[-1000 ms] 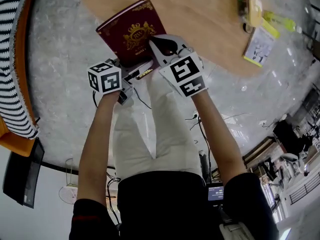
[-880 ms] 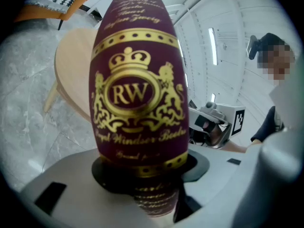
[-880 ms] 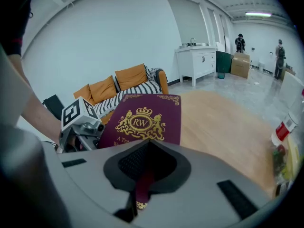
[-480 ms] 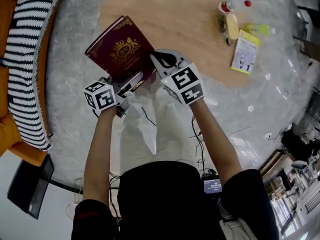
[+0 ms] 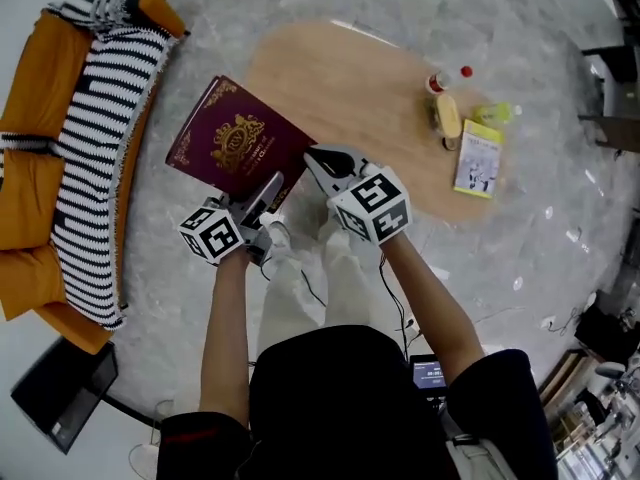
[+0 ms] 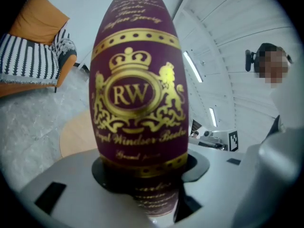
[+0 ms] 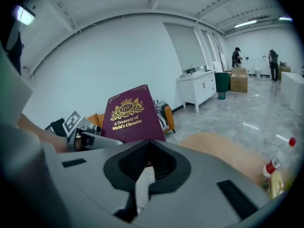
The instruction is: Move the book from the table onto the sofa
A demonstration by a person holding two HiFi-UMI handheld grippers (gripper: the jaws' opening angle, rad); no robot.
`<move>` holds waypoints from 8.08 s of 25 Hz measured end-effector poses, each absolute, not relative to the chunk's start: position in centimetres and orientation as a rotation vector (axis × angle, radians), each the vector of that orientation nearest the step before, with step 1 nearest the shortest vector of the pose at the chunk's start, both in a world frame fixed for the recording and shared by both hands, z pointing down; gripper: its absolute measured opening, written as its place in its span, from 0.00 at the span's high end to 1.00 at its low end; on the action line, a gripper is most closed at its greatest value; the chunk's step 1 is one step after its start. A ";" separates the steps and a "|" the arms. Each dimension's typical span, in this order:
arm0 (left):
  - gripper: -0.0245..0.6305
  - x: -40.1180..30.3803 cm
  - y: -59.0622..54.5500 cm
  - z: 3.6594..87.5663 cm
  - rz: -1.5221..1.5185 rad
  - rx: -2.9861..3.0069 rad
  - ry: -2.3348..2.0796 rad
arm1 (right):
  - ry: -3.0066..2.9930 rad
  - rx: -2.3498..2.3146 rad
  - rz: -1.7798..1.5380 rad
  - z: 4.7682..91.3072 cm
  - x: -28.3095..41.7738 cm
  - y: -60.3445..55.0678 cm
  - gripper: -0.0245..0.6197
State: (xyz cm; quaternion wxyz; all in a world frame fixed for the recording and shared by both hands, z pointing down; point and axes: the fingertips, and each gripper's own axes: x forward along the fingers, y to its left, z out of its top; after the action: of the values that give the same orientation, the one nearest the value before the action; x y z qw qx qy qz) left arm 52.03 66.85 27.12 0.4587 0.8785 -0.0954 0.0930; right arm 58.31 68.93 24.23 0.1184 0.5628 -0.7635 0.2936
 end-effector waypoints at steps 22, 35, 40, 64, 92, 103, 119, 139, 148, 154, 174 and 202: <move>0.60 48.8 63.4 4.3 0.182 2.602 -0.523 | -2.491 1.450 0.339 5.0 53.6 65.4 0.94; 0.61 49.2 66.4 -2.1 0.077 2.732 -0.669 | -2.627 1.339 0.095 -0.3 53.8 67.7 0.94; 0.61 49.2 67.6 -3.3 0.074 2.771 -0.734 | -2.702 1.292 0.090 -0.9 53.8 68.6 0.94; 0.61 39.4 63.1 -5.2 -0.057 2.724 -0.965 | -2.818 1.144 0.095 -3.0 44.4 63.2 0.94; 0.61 11.1 49.1 -7.6 -0.111 2.674 -1.256 | -2.883 0.856 0.070 -5.0 15.8 48.0 0.94; 0.61 8.6 44.3 -7.0 -0.147 2.615 -1.309 | -2.882 0.788 0.106 -4.5 13.3 43.0 0.94; 0.61 9.9 26.5 -7.1 -0.132 2.530 -1.417 | -2.916 0.664 0.156 -4.5 14.5 24.8 0.94; 0.61 10.3 22.2 -3.5 -0.086 2.475 -1.477 | -2.919 0.617 0.228 -0.7 14.7 20.4 0.94; 0.61 7.2 15.7 -2.0 -0.066 2.446 -1.443 | -2.878 0.640 0.283 0.9 11.7 14.1 0.94; 0.61 4.3 12.6 0.2 -0.057 2.423 -1.370 | -2.815 0.660 0.327 3.0 8.8 11.3 0.94; 0.61 -2.0 4.4 12.4 -0.018 2.329 -1.199 | -2.640 0.750 0.592 15.0 2.8 3.9 0.94; 0.61 -2.4 1.5 35.0 0.151 2.185 -0.997 | -2.371 0.858 0.885 37.7 2.3 2.3 0.94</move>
State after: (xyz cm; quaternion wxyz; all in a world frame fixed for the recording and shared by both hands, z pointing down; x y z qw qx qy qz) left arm -2.42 1.54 35.05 0.3594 0.8473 -0.3865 0.0587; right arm 2.28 2.31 37.73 0.2327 0.3125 -0.8629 0.3220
